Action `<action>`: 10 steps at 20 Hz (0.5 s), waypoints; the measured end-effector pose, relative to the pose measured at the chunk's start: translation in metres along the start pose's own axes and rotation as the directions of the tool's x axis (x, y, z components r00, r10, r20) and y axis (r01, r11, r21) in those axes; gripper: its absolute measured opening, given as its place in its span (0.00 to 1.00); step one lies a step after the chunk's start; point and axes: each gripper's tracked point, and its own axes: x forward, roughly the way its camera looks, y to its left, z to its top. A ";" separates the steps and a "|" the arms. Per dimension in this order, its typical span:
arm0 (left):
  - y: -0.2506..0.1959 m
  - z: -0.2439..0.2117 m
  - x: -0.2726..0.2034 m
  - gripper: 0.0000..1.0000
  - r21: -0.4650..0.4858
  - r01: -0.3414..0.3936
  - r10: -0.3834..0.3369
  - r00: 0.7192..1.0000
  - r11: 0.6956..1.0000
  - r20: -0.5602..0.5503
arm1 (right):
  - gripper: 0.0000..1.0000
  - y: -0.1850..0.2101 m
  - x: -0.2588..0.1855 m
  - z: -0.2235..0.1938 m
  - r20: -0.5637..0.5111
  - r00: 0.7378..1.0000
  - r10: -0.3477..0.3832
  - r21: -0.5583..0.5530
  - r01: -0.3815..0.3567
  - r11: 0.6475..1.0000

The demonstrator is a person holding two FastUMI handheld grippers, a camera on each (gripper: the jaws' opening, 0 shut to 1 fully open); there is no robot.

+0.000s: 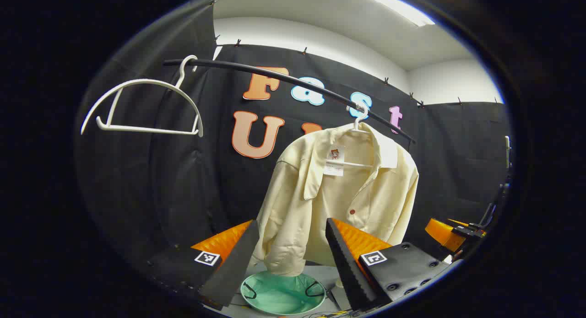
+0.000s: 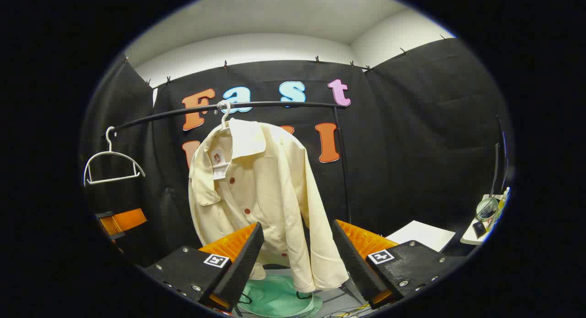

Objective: Grasp the clothes on the hanger with both hands and then place them into the laundry hamper below.

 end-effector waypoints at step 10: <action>0.009 -0.005 0.002 1.00 0.002 0.020 -0.020 1.000 1.000 -0.021 | 0.94 0.020 -0.002 -0.010 -0.027 0.999 0.024 -0.014 -0.024 1.000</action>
